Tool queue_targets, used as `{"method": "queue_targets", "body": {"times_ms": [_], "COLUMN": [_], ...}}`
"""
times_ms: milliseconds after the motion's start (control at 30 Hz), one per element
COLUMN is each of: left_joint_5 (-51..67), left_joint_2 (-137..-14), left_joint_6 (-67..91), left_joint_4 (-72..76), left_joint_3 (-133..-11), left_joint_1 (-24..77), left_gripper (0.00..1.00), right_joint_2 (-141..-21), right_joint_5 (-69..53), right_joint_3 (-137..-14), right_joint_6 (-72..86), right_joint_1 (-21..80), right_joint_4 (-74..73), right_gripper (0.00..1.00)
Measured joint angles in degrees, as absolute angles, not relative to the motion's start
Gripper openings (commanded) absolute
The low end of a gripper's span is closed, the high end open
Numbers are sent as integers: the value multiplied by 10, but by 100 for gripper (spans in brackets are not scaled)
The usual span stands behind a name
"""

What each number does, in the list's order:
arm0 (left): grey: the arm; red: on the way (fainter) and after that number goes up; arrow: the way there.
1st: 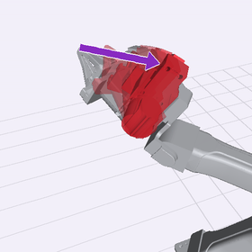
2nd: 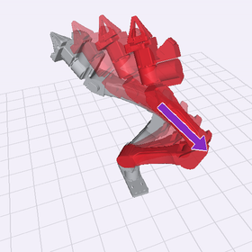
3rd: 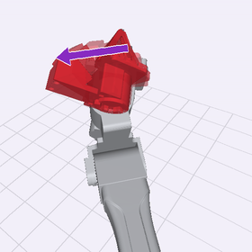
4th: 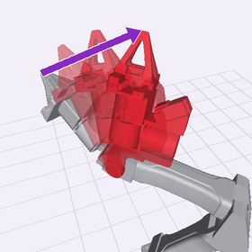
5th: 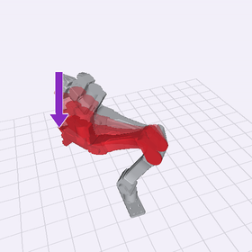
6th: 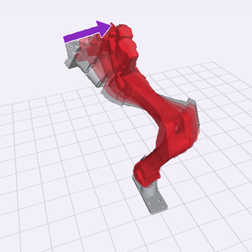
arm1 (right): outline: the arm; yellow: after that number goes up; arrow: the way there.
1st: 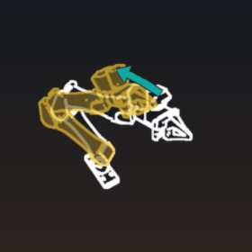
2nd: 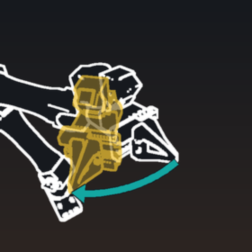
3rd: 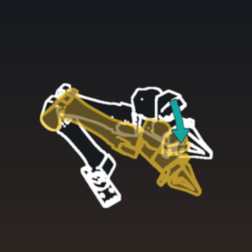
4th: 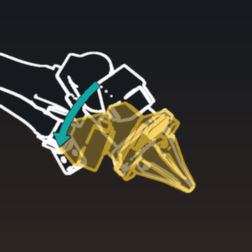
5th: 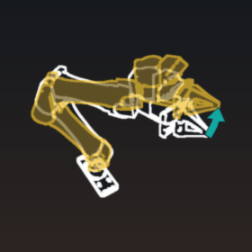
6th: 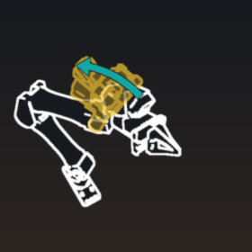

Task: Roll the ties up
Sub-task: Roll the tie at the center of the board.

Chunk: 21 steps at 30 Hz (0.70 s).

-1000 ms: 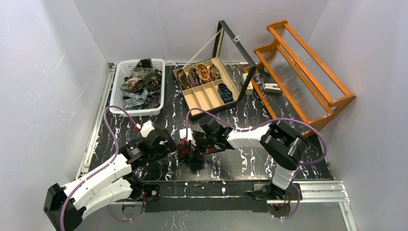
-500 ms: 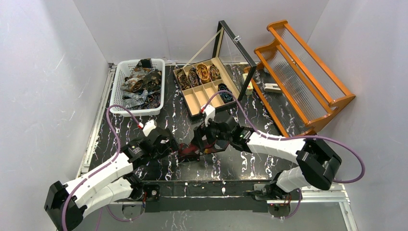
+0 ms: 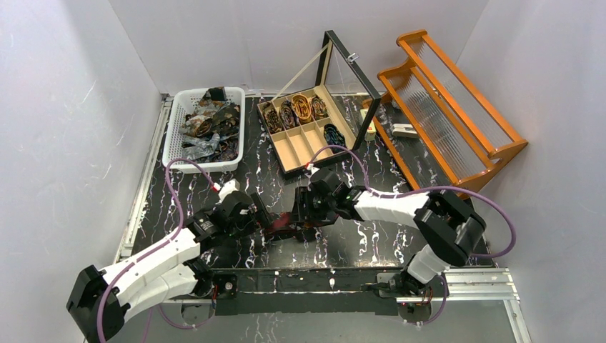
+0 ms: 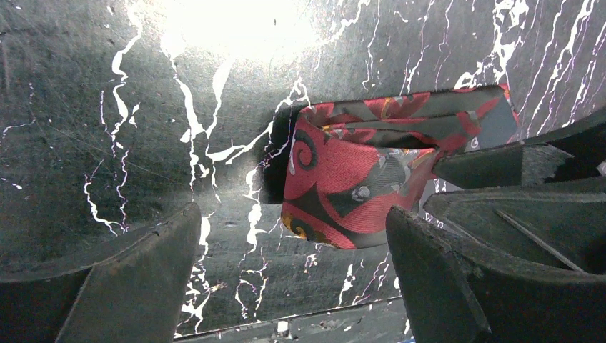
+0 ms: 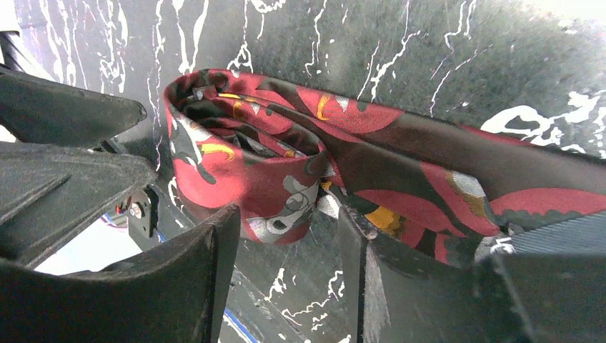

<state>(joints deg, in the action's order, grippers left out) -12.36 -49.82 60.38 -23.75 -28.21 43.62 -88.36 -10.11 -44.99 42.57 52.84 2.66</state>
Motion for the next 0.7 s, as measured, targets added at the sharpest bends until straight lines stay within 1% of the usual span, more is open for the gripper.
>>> {"method": "queue_targets", "body": {"times_ms": [167,300,467,567,700], "left_joint_5": [-106,-80,-28,5,43], "left_joint_2": [-496,-488,-486,-486,-480], "left_joint_6": [585,566,545,539,539], "left_joint_4": [-227,-217,-178,-147,-101], "left_joint_3": [-277,-274,-254,-235,-197], "left_joint_1": [433,406,364,350,336], "left_gripper": [98,98,96,95,93], "right_joint_2": [-904,-910,-931,-939,-947], "right_joint_5": [-122,-134,-141,-143,-154], "right_joint_3": [-457,-467,-479,-480,-481], "right_joint_6": [442,449,449,449,448], "right_joint_1": [525,521,514,507,493], "right_joint_4": [26,26,22,13,5], "right_gripper": [59,58,52,46,44]}}
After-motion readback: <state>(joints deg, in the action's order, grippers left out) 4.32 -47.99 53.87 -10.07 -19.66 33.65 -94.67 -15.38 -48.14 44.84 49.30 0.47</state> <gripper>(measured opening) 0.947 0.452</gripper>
